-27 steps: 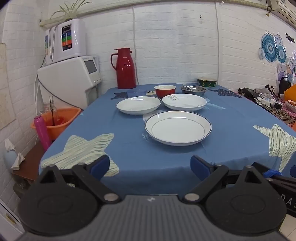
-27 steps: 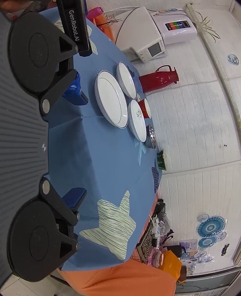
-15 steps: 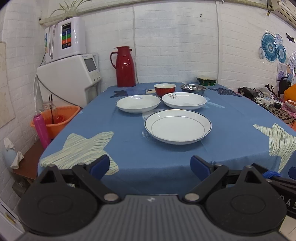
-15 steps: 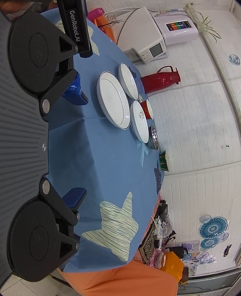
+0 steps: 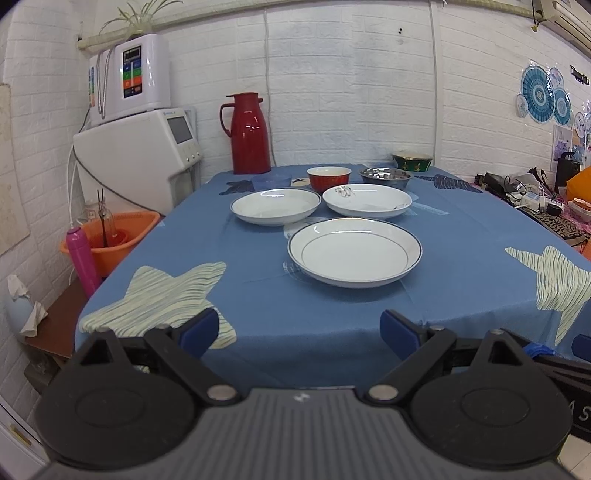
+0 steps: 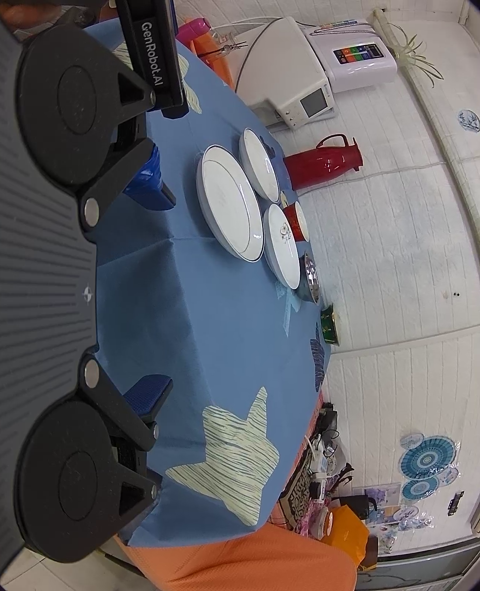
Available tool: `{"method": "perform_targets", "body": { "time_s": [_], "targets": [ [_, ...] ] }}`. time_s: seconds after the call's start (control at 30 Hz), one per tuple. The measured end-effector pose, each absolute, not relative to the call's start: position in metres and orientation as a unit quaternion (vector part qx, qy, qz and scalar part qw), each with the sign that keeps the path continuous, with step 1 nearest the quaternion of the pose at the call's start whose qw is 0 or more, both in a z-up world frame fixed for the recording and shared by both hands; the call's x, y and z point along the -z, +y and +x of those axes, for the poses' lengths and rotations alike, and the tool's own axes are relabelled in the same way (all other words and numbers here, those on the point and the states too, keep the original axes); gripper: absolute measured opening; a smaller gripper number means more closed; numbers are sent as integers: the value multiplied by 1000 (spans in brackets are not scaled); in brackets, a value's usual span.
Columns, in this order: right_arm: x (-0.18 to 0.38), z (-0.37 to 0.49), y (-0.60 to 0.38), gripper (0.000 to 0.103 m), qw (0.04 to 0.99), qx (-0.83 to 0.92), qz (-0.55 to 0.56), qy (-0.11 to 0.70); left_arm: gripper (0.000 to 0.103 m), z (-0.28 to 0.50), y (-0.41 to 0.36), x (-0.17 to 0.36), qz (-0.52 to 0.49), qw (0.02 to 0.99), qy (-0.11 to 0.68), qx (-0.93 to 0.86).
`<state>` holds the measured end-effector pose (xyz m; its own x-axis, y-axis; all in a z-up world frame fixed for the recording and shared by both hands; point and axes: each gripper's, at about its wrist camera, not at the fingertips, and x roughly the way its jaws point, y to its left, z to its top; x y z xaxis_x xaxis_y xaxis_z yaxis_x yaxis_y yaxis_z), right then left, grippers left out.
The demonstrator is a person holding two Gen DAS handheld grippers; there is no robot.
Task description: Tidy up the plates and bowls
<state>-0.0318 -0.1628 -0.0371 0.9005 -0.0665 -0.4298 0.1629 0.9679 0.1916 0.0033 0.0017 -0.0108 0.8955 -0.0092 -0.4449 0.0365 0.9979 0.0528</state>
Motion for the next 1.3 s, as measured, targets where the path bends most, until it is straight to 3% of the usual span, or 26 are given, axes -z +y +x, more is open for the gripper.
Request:
{"method": "perform_targets", "body": {
  "time_s": [1.3],
  "targets": [
    [43,-27,-159,83,965,50,111,234,93,9,2,13,29,970,242,14]
  ]
}}
